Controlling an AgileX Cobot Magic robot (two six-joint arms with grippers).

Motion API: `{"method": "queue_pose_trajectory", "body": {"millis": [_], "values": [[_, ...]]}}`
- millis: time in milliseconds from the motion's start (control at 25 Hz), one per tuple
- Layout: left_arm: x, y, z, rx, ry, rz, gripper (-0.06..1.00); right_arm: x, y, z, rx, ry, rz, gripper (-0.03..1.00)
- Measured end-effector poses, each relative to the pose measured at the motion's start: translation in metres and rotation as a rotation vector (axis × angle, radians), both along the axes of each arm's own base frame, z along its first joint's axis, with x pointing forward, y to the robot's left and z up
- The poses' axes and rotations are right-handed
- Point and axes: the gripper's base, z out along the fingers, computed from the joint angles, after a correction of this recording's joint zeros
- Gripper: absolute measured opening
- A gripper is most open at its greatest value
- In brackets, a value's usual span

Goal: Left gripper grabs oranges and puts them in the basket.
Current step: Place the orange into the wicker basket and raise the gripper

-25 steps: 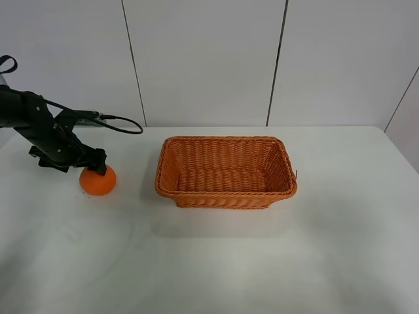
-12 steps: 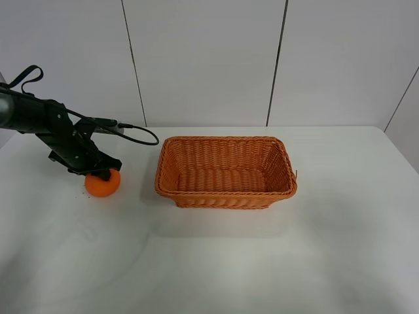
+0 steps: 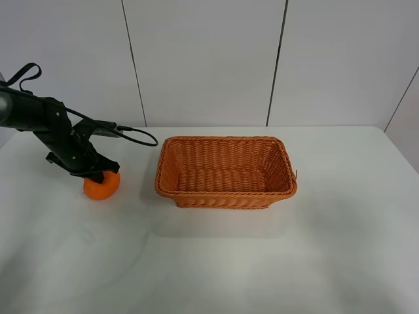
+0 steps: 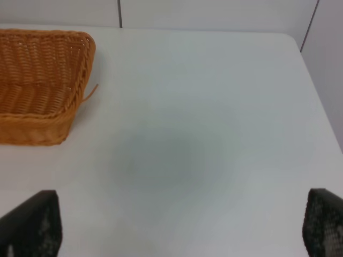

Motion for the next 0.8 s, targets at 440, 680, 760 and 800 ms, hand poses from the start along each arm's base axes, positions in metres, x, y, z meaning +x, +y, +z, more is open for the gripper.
{"method": "queue_pose_trajectory", "body": {"millis": [440, 680, 760, 800], "values": [[-0.023, -0.003, 0.088, -0.069, -0.118, 0.005, 0.20, 0.000, 0.000, 0.000, 0.000, 0.000, 0.000, 0.69], [-0.048, -0.011, 0.139, -0.149, -0.186, 0.002, 0.20, 0.000, 0.000, 0.000, 0.000, 0.000, 0.000, 0.69], [-0.053, -0.019, 0.147, -0.158, -0.199, -0.025, 0.20, 0.000, 0.000, 0.000, 0.000, 0.000, 0.000, 0.69], [-0.054, -0.027, 0.150, -0.160, -0.197, -0.049, 0.20, 0.000, 0.000, 0.000, 0.000, 0.000, 0.000, 0.69]]}}
